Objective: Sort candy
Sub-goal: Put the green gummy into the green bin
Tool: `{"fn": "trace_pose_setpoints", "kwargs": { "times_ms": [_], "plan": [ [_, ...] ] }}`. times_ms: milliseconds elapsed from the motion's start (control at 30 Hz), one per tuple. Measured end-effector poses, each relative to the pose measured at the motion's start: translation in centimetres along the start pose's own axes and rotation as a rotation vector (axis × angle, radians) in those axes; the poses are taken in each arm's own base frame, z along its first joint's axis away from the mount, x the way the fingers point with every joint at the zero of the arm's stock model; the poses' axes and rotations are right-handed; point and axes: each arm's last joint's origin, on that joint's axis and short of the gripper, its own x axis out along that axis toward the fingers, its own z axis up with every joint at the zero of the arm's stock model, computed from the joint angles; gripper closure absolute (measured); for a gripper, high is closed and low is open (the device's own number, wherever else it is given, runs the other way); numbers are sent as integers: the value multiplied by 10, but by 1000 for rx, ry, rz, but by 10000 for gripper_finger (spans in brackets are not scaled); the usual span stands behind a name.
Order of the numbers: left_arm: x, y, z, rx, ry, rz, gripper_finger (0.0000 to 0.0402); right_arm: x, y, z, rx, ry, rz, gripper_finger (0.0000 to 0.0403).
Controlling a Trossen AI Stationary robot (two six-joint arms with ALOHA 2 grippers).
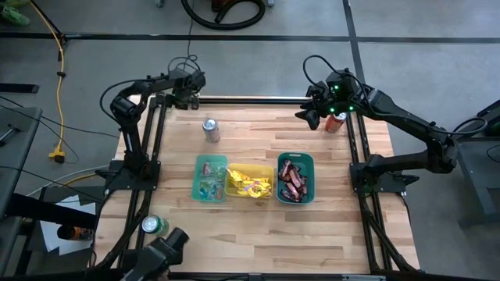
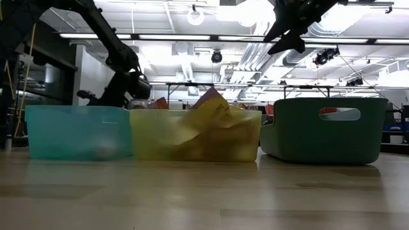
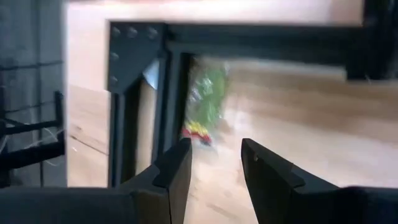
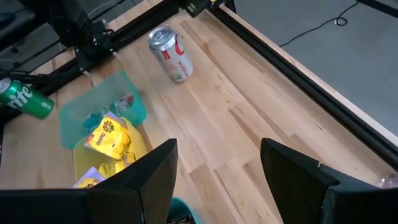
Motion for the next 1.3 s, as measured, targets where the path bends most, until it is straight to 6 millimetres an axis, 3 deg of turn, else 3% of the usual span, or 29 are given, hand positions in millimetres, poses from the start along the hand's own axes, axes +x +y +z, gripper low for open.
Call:
{"fn": "trace_pose_setpoints", "kwargs": {
  "times_ms": [200,500,767,867,1300],
  "plan": [
    [8,16,14,-57,111,-100,273,0,0,0,-10,-3,0,176],
    [21,1,6,-92,87,-1,273,0,0,0,37,-4,1,176],
    [28,3,15,-351,42,8,273,0,0,0,67,-3,1,176],
    [29,1,15,-373,20,36,273,0,0,0,74,-1,1,176],
    [38,-24,-2,-612,44,80,273,0,0,-1,120,8,0,176]
  ]
}}
